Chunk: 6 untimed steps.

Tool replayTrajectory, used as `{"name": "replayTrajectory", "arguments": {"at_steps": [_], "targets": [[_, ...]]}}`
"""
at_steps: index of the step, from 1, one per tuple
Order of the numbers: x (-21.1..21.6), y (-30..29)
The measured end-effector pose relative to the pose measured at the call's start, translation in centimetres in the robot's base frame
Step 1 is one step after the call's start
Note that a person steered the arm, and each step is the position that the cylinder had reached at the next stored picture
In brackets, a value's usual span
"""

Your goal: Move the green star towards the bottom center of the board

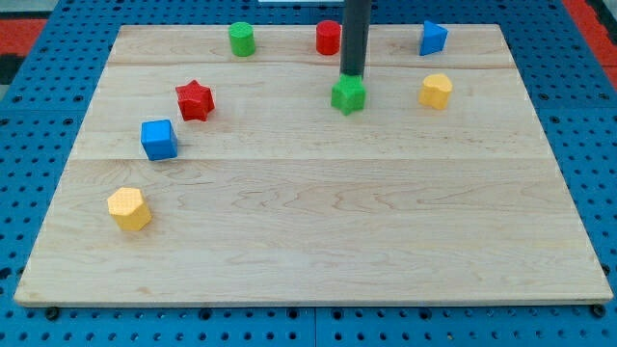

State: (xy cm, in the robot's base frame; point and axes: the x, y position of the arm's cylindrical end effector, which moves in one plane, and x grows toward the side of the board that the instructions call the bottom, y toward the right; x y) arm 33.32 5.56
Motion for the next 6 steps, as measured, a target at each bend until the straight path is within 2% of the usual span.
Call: {"name": "replayTrajectory", "arguments": {"at_steps": [2,3,5,6], "targets": [[11.7,0.0],[15.0,-2.5],[16.5,-6.8],[14.5,-7.7]]}}
